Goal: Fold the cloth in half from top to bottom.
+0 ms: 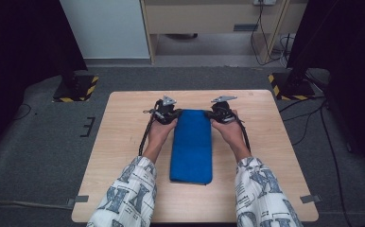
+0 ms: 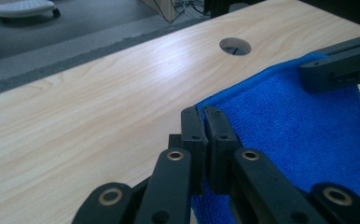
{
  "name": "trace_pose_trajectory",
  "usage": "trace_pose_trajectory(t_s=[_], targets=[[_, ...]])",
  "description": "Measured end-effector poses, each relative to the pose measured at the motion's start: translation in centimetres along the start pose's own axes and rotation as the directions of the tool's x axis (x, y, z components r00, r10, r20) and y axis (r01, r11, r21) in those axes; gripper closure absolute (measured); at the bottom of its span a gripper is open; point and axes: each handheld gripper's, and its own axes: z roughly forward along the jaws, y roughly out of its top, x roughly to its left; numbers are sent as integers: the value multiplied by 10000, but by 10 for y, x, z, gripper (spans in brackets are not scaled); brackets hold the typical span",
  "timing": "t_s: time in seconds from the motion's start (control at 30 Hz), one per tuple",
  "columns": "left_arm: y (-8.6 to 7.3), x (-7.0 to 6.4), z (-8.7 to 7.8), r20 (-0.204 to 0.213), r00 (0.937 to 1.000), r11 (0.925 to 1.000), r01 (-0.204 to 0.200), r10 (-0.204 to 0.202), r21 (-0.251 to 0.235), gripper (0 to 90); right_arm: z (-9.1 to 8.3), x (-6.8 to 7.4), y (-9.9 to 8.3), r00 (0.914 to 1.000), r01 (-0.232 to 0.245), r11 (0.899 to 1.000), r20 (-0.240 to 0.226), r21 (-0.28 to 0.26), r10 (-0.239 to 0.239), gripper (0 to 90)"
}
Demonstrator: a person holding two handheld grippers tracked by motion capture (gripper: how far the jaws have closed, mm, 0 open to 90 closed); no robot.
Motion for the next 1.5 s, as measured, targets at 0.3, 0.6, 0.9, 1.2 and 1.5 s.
trace_pose_trajectory(t_s=[0.3, 0.6, 0.9, 1.2, 1.5], targets=[[16, 9, -14, -199, 9997, 9970, 138, -154, -758, 877, -10, 3, 27, 9998, 202, 9980, 33, -607, -200, 873], [32, 12, -24, -317, 9995, 9929, -101, 64, -1182, 877, -17, 3, 44, 9996, 292, 9928, 63, -1158, -287, 872], [34, 9, -26, -298, 9991, 9940, -323, 293, -1042, 876, -18, 4, 39, 9988, 494, 9927, 38, -1099, -493, 870], [28, 5, -27, -140, 9996, 9944, -244, 231, -1026, 876, -21, 8, 34, 9982, 602, 9919, -7, -1119, -607, 869], [22, -4, -46, -149, 9992, 9934, -387, 374, -1078, 876, -33, 19, 23, 9973, 700, 9896, -120, -1259, -721, 869]])
